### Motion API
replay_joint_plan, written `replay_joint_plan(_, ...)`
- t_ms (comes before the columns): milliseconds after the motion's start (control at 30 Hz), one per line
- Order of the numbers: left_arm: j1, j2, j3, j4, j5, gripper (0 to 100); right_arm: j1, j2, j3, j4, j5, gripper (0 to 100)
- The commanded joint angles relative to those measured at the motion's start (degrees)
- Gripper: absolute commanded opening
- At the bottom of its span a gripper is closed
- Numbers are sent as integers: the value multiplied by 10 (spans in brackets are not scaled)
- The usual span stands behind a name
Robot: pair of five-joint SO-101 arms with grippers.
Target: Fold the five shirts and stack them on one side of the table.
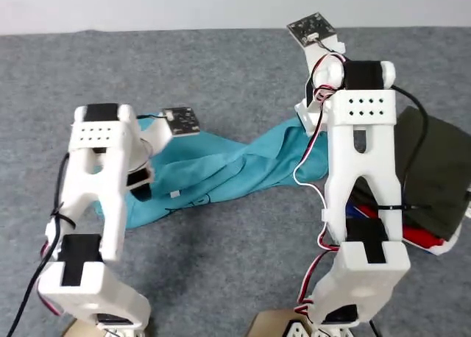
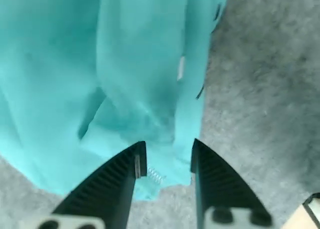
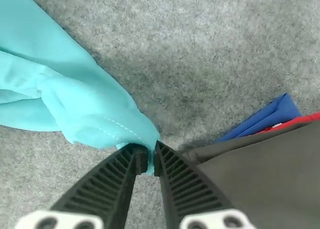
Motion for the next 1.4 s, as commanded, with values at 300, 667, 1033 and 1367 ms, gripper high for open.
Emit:
replay_joint_plan(300, -12, 0, 71, -258, 9, 162, -2, -37, -31, 6, -4, 9)
replay_joint_plan(667, -47, 120, -62, -240, 10, 79, -2, -35, -31, 6, -4, 9)
replay_joint_plan(1033, -39, 120, -266, -12, 10, 80, -5, -35, -30, 6, -4, 9)
replay_joint_plan(1367, -17, 177, -239, -17, 1, 92, -5, -34, -30, 5, -5, 9)
